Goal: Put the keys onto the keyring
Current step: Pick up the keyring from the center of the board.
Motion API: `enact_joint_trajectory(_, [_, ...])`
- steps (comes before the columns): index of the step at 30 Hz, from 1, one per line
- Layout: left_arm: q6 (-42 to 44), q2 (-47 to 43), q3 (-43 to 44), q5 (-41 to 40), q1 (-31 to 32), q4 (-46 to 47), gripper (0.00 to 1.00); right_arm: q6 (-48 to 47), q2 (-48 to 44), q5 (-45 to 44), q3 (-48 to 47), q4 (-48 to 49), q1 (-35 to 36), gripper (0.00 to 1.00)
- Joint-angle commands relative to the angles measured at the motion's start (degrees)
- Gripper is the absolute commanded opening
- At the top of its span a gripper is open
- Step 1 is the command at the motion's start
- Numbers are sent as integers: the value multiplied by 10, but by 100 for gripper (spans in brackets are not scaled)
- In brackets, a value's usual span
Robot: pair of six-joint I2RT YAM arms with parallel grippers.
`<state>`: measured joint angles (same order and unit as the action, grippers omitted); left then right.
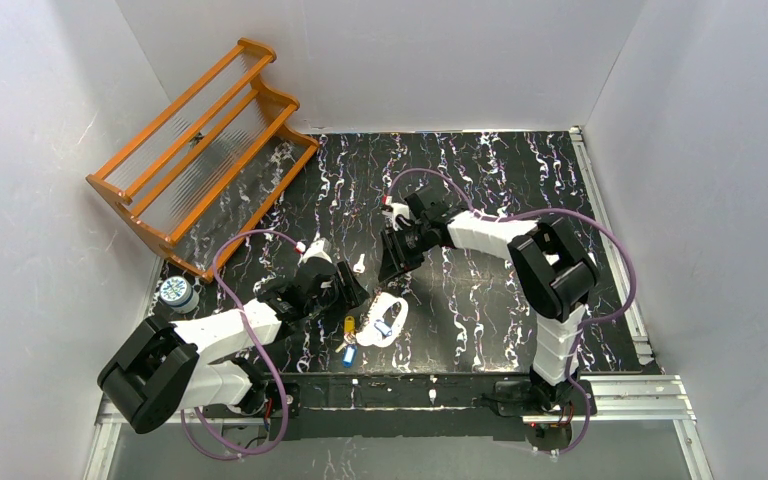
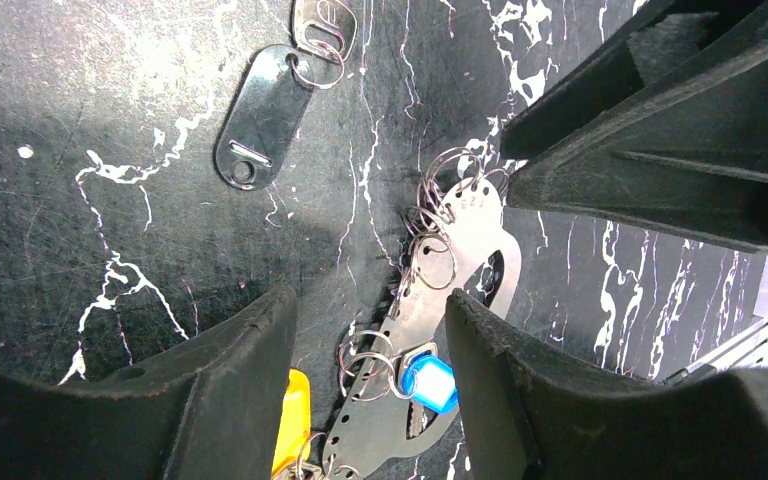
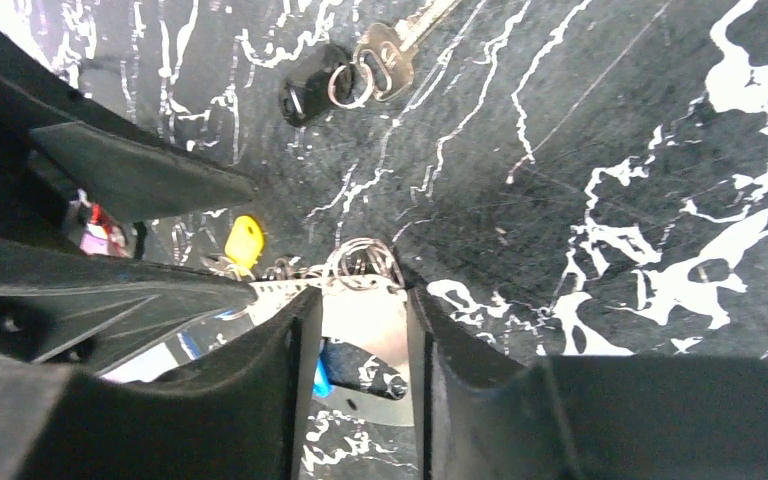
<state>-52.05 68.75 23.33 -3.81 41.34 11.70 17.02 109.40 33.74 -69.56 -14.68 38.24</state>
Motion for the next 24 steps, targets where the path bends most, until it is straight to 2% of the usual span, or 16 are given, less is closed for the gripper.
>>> enact_joint_trajectory(1, [5,-10,4,-5,-4,-12,54,-15,23,-16,-28,-19,-5,47])
enact_joint_trajectory(6, [3,-12,4,-6,-3,-14,54,-24,43,13,-32,-18,-5,46])
enact_joint_trajectory(9, [4,-14,4,-6,-4,-15,54,-30,61,51,-33,-11,-5,40])
enact_joint_trajectory(17, [22,-30,16,-21,-3,-41,54,-38,53,96,-35,12,-5,1])
enact_joint_trajectory(24, [113,-72,64,-61,-4,-97,55,-100,-37,98,-19,13,-5,1])
